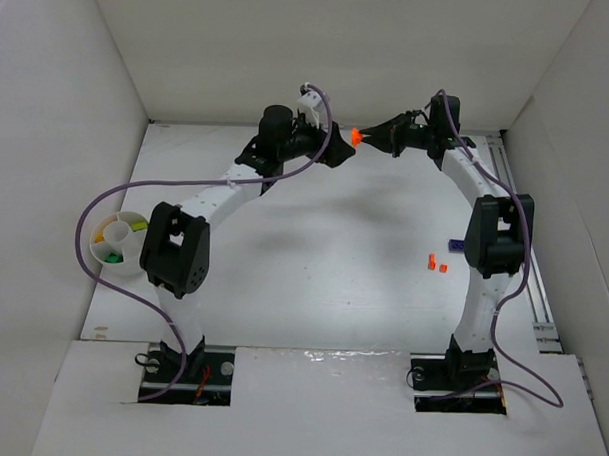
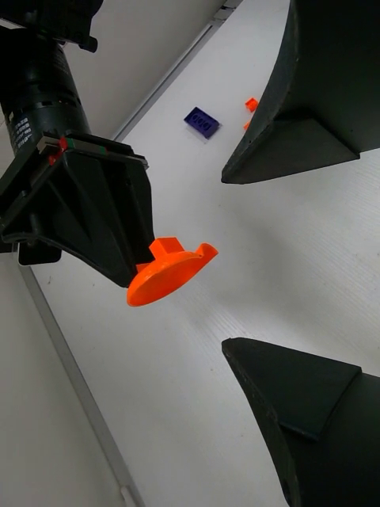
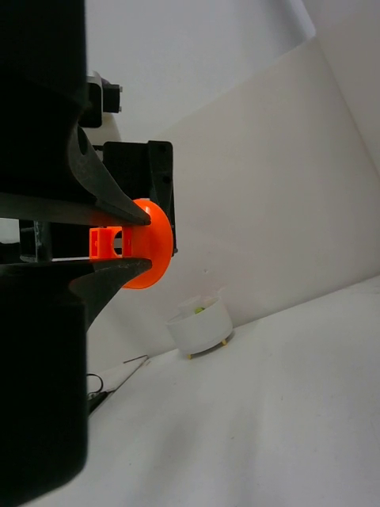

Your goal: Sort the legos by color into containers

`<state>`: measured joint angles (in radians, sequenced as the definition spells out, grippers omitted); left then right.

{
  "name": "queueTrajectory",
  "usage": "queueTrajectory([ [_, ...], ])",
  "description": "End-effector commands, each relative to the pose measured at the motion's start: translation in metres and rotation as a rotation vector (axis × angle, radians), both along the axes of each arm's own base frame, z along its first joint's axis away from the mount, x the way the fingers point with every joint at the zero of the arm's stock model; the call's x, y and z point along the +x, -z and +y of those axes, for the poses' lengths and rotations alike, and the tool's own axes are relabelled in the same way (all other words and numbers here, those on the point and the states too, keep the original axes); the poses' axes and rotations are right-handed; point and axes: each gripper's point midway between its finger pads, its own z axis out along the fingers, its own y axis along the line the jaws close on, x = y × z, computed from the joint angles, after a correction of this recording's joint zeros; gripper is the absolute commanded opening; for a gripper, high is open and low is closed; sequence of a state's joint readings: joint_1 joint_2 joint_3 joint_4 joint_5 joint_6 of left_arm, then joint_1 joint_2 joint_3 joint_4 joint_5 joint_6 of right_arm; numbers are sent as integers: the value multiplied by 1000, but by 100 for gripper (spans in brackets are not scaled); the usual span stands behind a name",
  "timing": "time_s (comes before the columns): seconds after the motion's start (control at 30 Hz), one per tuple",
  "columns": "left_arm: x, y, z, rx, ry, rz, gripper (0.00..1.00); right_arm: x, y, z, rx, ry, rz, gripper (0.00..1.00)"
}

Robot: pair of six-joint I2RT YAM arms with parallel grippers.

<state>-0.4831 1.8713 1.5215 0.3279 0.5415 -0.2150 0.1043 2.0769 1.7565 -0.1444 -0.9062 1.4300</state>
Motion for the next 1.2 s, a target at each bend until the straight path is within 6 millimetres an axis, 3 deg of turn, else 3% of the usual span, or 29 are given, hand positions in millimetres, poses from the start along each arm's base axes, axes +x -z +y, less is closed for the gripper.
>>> queueTrajectory([
  [0.0, 2, -33, -13, -55, 31, -83, 76, -6, -39, 1, 40, -9, -91, 2],
  [0.33, 12, -25, -17, -53, 21, -82, 76, -18, -52, 11, 42, -49, -131, 2],
  [0.7, 13, -36, -18, -79, 20, -112, 72, -25, -53, 19, 34, -72, -148, 2],
  [1.03, 10, -58, -15, -101, 11, -156, 59, -28, -50, 19, 29, -74, -147, 2],
  [1.17, 12, -58, -14, -101, 2, -156, 52, -28, -50, 19, 29, -74, -147, 2],
])
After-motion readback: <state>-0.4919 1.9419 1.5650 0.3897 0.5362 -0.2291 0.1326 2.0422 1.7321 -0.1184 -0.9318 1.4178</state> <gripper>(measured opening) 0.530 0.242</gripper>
